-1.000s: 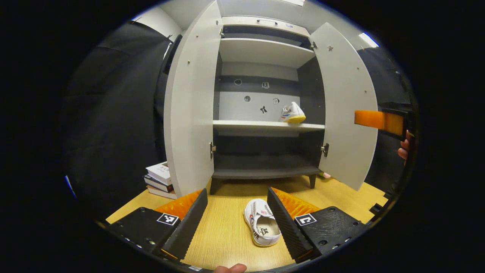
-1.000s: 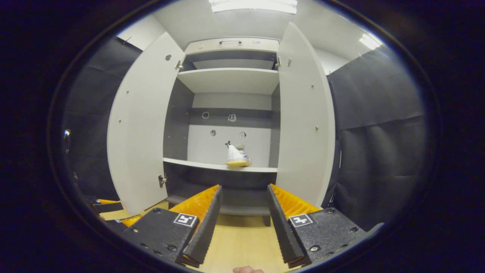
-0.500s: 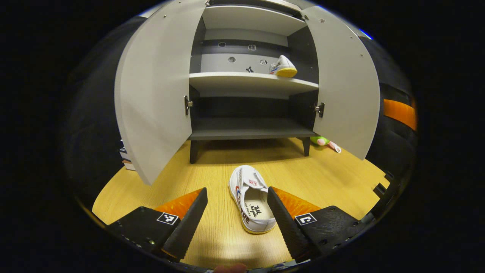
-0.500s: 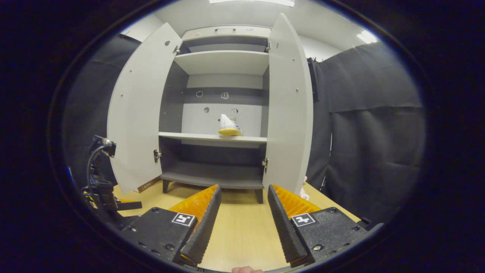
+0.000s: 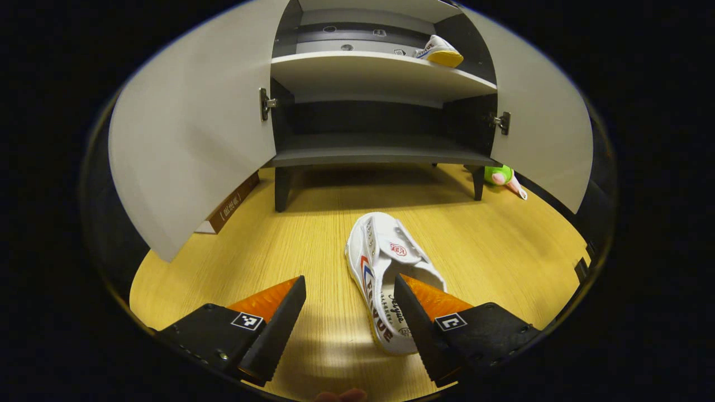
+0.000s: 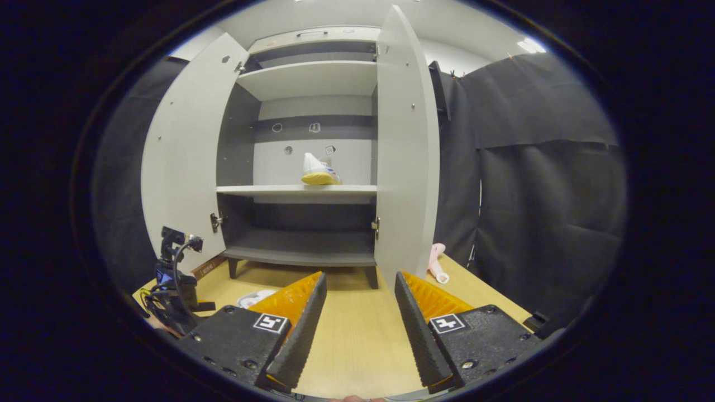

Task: Grab one shoe with the right hand and put it into the shoe cabinet, grab the other shoe with the left hand and put it into the shoe cabinet; then close the right door with the right hand and the left door with the left hand.

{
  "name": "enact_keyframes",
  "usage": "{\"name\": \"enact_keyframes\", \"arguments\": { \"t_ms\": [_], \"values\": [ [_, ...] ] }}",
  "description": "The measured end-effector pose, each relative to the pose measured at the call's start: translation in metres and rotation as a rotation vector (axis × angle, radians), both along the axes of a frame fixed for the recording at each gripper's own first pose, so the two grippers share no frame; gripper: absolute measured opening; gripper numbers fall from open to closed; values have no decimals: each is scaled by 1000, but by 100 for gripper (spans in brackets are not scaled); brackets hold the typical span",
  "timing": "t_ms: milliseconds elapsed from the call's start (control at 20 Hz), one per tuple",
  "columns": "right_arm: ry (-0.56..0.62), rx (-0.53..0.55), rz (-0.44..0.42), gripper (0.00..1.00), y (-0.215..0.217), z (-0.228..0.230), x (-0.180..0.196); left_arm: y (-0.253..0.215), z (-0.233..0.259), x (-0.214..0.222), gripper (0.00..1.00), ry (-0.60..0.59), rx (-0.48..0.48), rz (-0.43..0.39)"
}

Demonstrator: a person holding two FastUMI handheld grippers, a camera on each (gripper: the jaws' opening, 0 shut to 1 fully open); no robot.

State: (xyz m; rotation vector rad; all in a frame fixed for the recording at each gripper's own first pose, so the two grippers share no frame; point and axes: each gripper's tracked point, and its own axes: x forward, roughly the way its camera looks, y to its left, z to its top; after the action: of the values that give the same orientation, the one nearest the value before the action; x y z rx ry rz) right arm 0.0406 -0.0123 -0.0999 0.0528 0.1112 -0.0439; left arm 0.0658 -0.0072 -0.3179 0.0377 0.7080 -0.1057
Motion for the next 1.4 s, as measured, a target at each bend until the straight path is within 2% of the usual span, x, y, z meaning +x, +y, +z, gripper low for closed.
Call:
{"name": "enact_keyframes", "arguments": {
  "t_ms": [250, 600, 800, 850, 900, 950, 1100, 1200, 1300, 1350, 1400],
  "values": [
    [2, -2, -14, 78, -8, -3, 10, 8, -29, 24, 95, 46, 24, 14],
    [34, 0, -4, 78, -10, -10, 28, 4, -36, 57, 98, 8, 10, 16],
    [34, -25, 7, 79, -6, -10, 35, -5, -36, 62, 93, -25, 9, -3],
    [34, -31, 10, 79, -4, -10, 36, -8, -35, 61, 84, -32, 5, -8],
    [36, -31, 16, 78, -1, -11, 37, -11, -36, 63, 70, -41, 2, -14],
    [41, -30, 24, 78, 2, -13, 39, -14, -35, 64, 70, -51, 0, -18],
    [53, -39, 31, 79, 4, -16, 43, -21, -33, 67, 62, -61, -25, -36],
    [56, -40, 30, 78, 3, -16, 45, -16, -34, 67, 53, -65, -5, -10],
    [53, -39, 29, 79, 3, -14, 45, -12, -35, 69, 13, -59, -12, 7],
    [51, -40, 31, 79, 4, -13, 46, -11, -36, 68, 4, -45, -27, 5],
    [45, -46, 36, 78, 4, -13, 47, -13, -35, 65, 14, -36, -57, 2]
  ]
}}
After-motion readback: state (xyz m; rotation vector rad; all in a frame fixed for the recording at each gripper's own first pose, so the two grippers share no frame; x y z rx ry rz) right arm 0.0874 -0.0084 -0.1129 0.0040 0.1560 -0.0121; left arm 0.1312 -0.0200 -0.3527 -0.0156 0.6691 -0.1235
